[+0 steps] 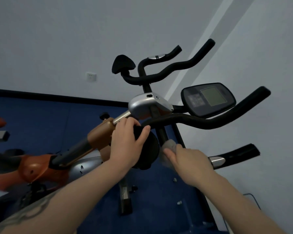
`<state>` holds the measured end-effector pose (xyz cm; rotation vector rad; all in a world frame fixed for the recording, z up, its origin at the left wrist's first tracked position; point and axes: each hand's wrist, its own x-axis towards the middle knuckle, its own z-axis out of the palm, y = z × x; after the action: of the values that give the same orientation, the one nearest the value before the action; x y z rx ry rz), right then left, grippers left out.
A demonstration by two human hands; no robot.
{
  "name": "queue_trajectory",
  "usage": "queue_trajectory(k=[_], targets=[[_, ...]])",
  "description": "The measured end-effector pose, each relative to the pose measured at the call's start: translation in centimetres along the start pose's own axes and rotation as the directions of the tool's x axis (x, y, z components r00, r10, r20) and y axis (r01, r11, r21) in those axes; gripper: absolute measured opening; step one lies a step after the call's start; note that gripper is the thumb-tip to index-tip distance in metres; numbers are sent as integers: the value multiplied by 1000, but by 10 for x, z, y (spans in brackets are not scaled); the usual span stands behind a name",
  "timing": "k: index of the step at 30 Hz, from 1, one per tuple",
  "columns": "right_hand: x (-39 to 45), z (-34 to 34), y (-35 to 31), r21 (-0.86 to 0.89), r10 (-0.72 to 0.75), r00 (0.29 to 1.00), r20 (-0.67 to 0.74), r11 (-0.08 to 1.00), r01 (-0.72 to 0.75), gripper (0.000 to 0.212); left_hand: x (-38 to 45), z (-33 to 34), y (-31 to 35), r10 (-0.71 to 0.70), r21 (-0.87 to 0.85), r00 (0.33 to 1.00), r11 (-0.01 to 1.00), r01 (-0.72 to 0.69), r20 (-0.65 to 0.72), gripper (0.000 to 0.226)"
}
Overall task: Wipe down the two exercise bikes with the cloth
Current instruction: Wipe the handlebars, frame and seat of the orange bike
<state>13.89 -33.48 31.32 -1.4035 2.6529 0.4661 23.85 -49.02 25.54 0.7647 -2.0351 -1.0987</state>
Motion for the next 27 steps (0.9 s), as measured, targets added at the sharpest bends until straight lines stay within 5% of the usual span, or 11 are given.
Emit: queue_trajectory(k=[2,5,9,14,18,21,27], targets=[[-7,5,4,18,20,998,-53,1000,-19,44,0,1,0,5,-37,1000,999,-5,-14,24],[19,-2,-6,223,94,992,84,969,-110,51,0,3,-2,16,-58,1000,998,-17,-23,24],[58,-7,-22,661,302,948,97,693,-288,56,0,2,-3,30,-83,1000,996,-30,4,23],[35,3,-17,436,257,964,65,862,-259,53,0,0,-4,48,-101,998,994,-43,48,23],[52,-3,-23,441,298,947,116,839,-318,62,2,0,-5,59,-118,997,992,-52,58,19],[41,4,-34,391,382,920,-86,862,-321,54,1,-2,-6,73,-98,994,993,-66,80,17],[-28,6,-2,-37,-16,954,-298,999,6,50,7,-10,3,380,104,915,913,-394,136,14]])
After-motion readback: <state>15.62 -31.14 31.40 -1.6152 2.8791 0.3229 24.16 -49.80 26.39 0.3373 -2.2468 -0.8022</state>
